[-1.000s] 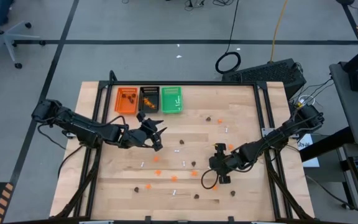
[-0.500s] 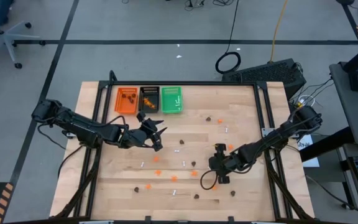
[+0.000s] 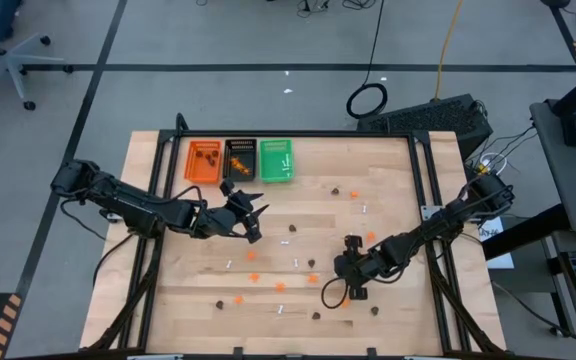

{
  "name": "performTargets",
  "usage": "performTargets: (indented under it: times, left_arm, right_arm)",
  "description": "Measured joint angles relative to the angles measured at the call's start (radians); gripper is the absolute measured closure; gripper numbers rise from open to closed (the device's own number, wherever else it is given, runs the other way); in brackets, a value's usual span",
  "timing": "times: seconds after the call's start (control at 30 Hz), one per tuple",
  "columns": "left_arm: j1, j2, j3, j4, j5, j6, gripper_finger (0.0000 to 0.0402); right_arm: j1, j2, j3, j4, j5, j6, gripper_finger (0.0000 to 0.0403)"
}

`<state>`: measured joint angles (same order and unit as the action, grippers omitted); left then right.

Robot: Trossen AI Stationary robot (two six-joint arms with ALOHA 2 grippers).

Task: Sort Halloween decoration
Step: Put the white bone toy into the green bin

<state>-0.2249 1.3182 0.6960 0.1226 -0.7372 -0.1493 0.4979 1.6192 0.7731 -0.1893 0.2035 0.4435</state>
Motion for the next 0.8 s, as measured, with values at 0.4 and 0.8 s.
performTargets:
  times: [0.4, 0.8]
  left_arm:
    - [0.0, 0.0, 0.0, 0.0, 0.011, 0.0, 0.0247]
    - [0.0, 0.0, 0.0, 0.004, 0.013, 0.0, 0.0247]
  right_arm:
    - [0.038, 0.0, 0.0, 0.005, 0.005, 0.135, 0.0273]
    - [0.065, -0.001, 0.032, -0.014, 0.055, 0.217, 0.0272]
